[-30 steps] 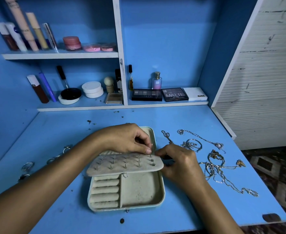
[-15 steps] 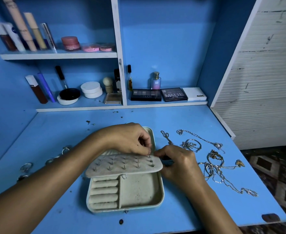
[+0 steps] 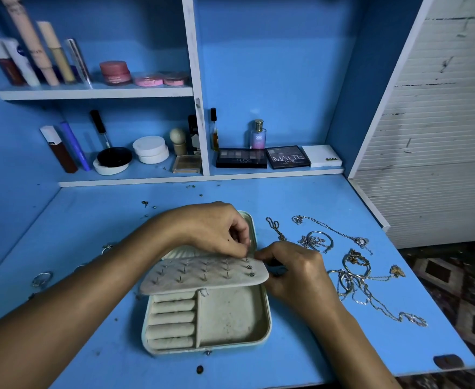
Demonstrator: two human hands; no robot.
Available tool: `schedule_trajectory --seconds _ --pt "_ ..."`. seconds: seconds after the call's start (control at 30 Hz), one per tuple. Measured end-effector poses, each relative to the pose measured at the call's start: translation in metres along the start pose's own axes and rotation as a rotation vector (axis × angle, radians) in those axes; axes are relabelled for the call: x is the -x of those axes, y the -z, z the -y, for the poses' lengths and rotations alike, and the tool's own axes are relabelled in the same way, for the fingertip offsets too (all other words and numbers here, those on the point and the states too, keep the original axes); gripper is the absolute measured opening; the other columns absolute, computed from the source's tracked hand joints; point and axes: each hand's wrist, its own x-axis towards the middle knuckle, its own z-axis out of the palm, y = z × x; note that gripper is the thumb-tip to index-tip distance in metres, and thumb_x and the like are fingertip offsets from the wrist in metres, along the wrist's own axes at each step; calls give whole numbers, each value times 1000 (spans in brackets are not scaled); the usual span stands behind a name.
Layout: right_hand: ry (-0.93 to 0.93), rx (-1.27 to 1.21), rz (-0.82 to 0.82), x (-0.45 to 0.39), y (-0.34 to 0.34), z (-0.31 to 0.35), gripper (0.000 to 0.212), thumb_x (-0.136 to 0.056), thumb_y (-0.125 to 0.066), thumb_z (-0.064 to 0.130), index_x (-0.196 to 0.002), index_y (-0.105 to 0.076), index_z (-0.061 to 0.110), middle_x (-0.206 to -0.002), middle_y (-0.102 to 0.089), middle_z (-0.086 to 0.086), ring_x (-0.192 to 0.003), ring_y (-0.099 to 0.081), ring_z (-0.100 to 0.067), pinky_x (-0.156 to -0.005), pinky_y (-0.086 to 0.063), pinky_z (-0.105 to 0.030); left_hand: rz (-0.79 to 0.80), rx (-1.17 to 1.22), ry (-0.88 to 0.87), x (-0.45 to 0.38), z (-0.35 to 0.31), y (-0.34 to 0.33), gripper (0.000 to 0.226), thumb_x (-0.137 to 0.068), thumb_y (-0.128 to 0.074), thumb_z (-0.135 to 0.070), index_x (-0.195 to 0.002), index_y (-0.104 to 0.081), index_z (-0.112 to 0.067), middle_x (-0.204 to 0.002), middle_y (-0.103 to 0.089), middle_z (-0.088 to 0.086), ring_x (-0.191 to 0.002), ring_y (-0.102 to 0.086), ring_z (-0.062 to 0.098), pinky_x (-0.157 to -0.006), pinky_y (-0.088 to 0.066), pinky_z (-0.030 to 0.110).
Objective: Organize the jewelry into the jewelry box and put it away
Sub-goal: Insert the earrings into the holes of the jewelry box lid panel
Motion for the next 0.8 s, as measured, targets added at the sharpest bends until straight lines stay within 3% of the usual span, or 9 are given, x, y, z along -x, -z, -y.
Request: schedule_trajectory --seconds 0.33,0.8 --pt "-36 9 18 0 -1 0 12 -70 -80 14 -80 -74 12 -72 -69 6 -66 -60 -3 -66 -42 -4 28 -40 28 -3 -5 2 3 -80 -71 -26 -82 -74 -26 -66 -63 -30 -64 -56 -10 -67 -45 19" --pt "3 26 -5 1 -1 -1 13 -69 -81 12 -80 -75 11 -72 -69 5 -65 -61 -4 -65 -45 -6 82 -43 9 -5 -4 6 3 -82 -71 -25 -84 -73 -27 -68 -63 -29 -66 -56 -9 -70 -45 20"
